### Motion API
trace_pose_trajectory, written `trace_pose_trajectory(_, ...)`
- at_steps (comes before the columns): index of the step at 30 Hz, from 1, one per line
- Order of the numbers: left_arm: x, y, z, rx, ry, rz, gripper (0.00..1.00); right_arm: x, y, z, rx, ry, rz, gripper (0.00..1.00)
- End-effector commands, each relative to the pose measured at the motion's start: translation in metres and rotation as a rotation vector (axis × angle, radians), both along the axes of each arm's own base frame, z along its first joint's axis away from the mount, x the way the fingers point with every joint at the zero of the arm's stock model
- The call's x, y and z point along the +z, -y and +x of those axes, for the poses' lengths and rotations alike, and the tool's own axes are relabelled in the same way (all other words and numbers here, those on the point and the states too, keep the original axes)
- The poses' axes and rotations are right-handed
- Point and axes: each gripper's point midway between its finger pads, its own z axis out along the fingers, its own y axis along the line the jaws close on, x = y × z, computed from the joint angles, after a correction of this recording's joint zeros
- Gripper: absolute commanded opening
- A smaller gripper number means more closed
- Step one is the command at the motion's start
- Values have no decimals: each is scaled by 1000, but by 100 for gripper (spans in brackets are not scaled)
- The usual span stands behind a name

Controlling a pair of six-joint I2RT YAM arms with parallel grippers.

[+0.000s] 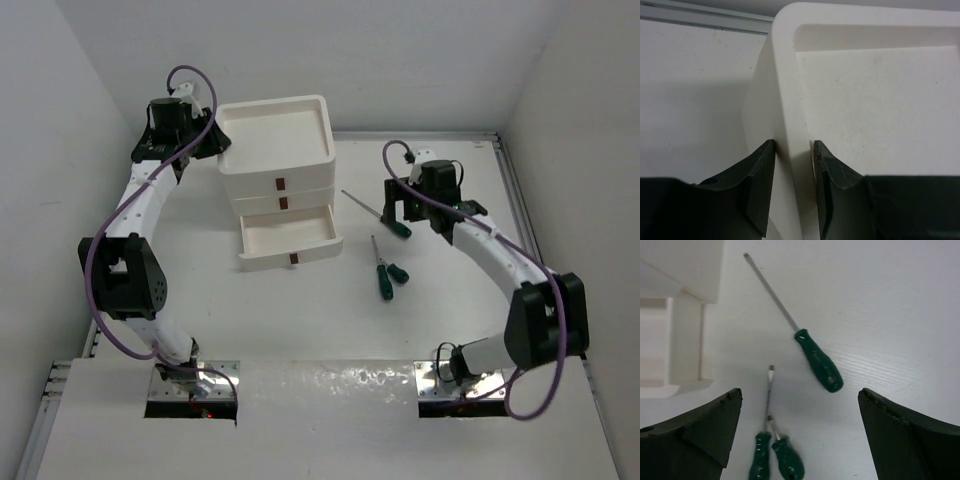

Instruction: Sort the tools into containers

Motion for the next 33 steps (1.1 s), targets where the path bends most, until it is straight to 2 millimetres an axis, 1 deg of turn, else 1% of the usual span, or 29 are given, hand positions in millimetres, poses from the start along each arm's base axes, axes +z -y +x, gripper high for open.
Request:
trace_pose_trajectory(1,-40,4,-15,-28,-144,21,0,-15,13,11,76,-110,31,96)
trace_pose_trajectory(2,-41,5,-16,-29,-145,23,0,-39,27,18,62,-178,25,95)
trace_pose_trajectory(3,-40,4,-16,-29,-145,26,0,-34,29,31,70,-179,23,95)
trace_pose_trajectory(4,-39,3,-16,-27,-143,27,0,-47,35,28,70,-251,0,94)
trace_pose_trajectory(5,-38,4,-15,-28,-141,30,0,-57,41,31,99,-281,-40,92)
trace_pose_trajectory(6,-38,3,-15,-27,-141,32,0,-72,42,38,114,-329,-60,89)
trace_pose_trajectory(7,-37,2,-15,-24,-141,36,0,-82,44,34,152,-368,-90,85)
trace_pose_trajectory(8,-38,1,-14,-22,-142,38,0,-91,46,35,182,-385,-117,84)
trace_pose_trajectory(9,-38,1,-14,-23,-144,41,0,-104,46,35,189,-417,-126,84)
trace_pose_trajectory(12,-42,1,-13,-19,-154,44,0,-117,45,43,203,-414,-132,83)
trace_pose_trajectory(13,-41,1,-13,-19,-152,44,0,-126,44,44,212,-427,-129,81)
trace_pose_trajectory(15,-44,1,-12,-18,-162,42,0,-134,44,47,206,-443,-130,77)
trace_pose_trajectory(16,-43,1,-11,-19,-159,41,0,-145,46,45,195,-464,-131,74)
trace_pose_trajectory(17,-45,0,-11,-18,-164,41,0,-149,48,44,178,-476,-145,68)
trace_pose_trajectory(19,-45,0,-11,-18,-164,41,0,-159,53,43,152,-488,-160,61)
trace_pose_trajectory(20,-45,1,-12,-18,-165,41,0,-166,53,37,155,-505,-158,54)
trace_pose_trajectory(22,-45,0,-11,-18,-163,45,0,-164,48,38,170,-465,-141,46)
trace_pose_trajectory(23,-46,0,-11,-18,-166,45,0,-169,48,29,179,-471,-135,40)
trace_pose_trajectory(24,-47,0,-12,-17,-168,45,0,-166,43,32,198,-438,-115,35)
trace_pose_trajectory(25,-47,1,-12,-21,-169,43,0,-164,42,32,201,-428,-112,30)
trace_pose_trajectory(26,-46,0,-11,-19,-164,43,0,-158,42,31,197,-417,-110,23)
trace_pose_trajectory(27,-46,1,-11,-24,-164,40,0,-154,47,31,175,-416,-128,0)
trace_pose_trajectory(29,-44,2,-11,-26,-160,35,0,-144,53,32,137,-401,-150,0)
trace_pose_trajectory(30,-44,3,-11,-31,-159,30,0,-126,56,36,119,-363,-164,0)
trace_pose_trajectory(31,-43,4,-11,-34,-154,28,0,-114,60,39,100,-335,-178,0)
trace_pose_trajectory(32,-42,4,-11,-37,-151,26,0,-103,60,39,95,-306,-178,0)
trace_pose_trajectory(33,-43,5,-11,-42,-152,23,0,-69,59,46,87,-211,-171,0)
